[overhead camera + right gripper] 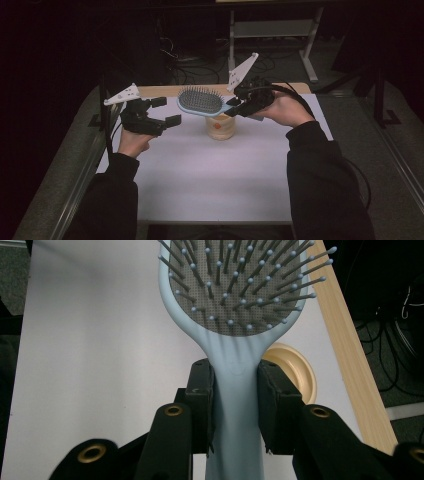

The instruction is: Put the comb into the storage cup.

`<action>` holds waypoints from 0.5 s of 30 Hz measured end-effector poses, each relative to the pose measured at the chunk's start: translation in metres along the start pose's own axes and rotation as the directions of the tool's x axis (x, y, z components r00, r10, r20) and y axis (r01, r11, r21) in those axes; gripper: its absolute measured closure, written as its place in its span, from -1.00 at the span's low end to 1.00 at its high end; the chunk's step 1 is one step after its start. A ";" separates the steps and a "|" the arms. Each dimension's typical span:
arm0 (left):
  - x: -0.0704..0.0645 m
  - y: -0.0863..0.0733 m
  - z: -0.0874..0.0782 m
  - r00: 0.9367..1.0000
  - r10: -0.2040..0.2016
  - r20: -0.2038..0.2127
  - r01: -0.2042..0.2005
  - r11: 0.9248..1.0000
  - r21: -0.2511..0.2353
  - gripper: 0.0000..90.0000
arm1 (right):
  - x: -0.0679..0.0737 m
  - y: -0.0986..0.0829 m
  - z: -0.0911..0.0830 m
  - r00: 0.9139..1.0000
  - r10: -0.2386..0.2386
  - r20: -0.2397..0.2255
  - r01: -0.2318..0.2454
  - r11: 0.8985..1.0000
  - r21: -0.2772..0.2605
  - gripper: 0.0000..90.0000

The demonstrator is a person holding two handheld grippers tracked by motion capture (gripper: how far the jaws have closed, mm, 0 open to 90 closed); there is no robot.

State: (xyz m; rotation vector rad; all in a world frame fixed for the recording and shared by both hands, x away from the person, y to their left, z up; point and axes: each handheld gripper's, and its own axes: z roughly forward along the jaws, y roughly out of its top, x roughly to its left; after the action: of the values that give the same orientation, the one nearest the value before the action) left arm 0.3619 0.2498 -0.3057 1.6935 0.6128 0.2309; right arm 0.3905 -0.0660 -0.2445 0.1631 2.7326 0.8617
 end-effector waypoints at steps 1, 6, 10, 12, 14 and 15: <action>-0.001 0.001 0.001 1.000 0.000 0.002 0.000 1.000 -0.003 -1.00 | 0.000 0.001 0.001 1.000 0.001 0.001 -0.001 1.000 -0.002 0.53; -0.002 0.005 0.006 1.000 -0.012 0.015 0.012 1.000 -0.012 -1.00 | -0.001 0.007 0.002 1.000 -0.001 -0.009 0.001 1.000 -0.019 0.53; -0.003 0.008 0.010 1.000 -0.018 0.025 0.018 1.000 -0.017 -1.00 | 0.001 0.011 0.005 1.000 -0.006 -0.018 0.006 0.999 -0.033 0.53; -0.004 0.010 0.011 0.999 -0.025 0.032 0.026 0.999 -0.021 -1.00 | 0.002 0.012 0.007 1.000 -0.012 -0.015 0.011 0.999 -0.030 0.53; -0.005 0.011 0.013 0.999 -0.031 0.029 0.031 0.999 -0.020 -1.00 | 0.002 0.014 0.009 1.000 -0.013 -0.019 0.012 1.000 -0.026 0.53; -0.005 0.012 0.014 0.999 -0.036 0.030 0.036 0.999 -0.020 -1.00 | 0.002 0.014 0.010 1.000 -0.012 -0.020 0.012 1.000 -0.028 0.53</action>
State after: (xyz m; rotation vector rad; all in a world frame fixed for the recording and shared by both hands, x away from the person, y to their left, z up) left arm 0.3678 0.2342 -0.2964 1.6625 0.6165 0.1857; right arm 0.3915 -0.0487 -0.2444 0.1330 2.7360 0.9032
